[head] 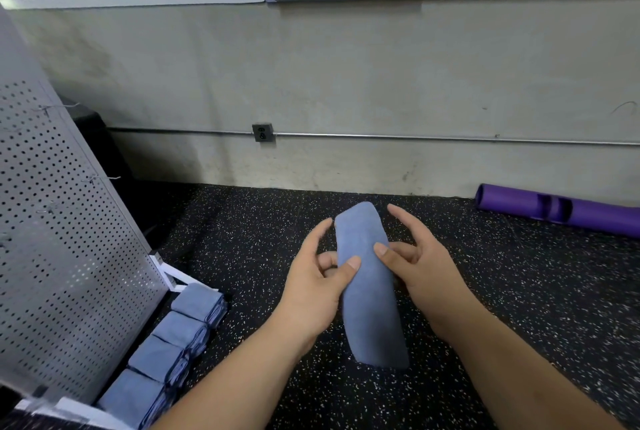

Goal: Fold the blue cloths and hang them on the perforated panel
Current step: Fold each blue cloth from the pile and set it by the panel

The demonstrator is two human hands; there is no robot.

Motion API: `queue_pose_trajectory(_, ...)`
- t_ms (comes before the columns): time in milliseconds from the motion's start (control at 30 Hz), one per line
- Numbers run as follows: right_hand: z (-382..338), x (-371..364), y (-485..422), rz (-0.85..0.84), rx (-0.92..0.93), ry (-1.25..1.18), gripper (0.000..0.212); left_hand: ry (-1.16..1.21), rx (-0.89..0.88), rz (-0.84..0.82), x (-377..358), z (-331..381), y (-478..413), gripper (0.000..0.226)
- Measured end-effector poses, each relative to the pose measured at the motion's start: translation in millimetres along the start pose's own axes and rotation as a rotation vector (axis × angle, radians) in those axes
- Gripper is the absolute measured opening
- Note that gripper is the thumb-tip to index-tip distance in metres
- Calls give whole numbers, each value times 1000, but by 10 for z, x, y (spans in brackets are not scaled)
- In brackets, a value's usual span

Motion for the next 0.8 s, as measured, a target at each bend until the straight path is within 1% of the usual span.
queue_pose_trajectory(67,18,13,-12,6,17,3,60,-50,-48,54,49,18,-22,65)
queue_pose_trajectory(133,49,17,-25,8,22,-4,54,-116,-82,66,80,17,-49,61)
queue_pose_trajectory(233,62,-3,-25,14,40,39,40,-215,-140,2,90,20,-93,53)
queue_pose_trajectory(300,39,4,-11,-31,23,56,36,-301,-180,-68,105,36,-112,53)
queue_pose_trajectory(333,24,13,-3,-73,2,59,40,-345,-178,-102,124,43,-118,57)
queue_pose_trajectory(400,17,47,6,-151,-27,97,57,-470,-157,-153,180,44,-145,69)
queue_pose_trajectory(433,22,58,3,-169,-28,138,63,-547,-152,-160,214,39,-164,73)
queue_pose_trajectory(500,32,67,-3,-179,-13,208,69,-669,-159,-138,255,65,-182,74)
queue_pose_trajectory(667,98,53,-61,-172,55,344,69,-962,-265,-84,236,204,-139,63)
queue_pose_trajectory(733,113,56,-79,-148,73,420,66,-996,-312,-90,233,208,-138,52)
queue_pose_trajectory(800,106,60,-80,-129,100,529,61,-979,-319,-94,240,187,-153,38)
Point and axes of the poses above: each hand's wrist, its own y-axis away from the middle knuckle, its own x-axis out of the back of the hand, z = x × y, the point moved 3 cm from there along -y, towards the middle knuckle, and after that the axes turned 1 degree about -x, right-handed, at the moved point
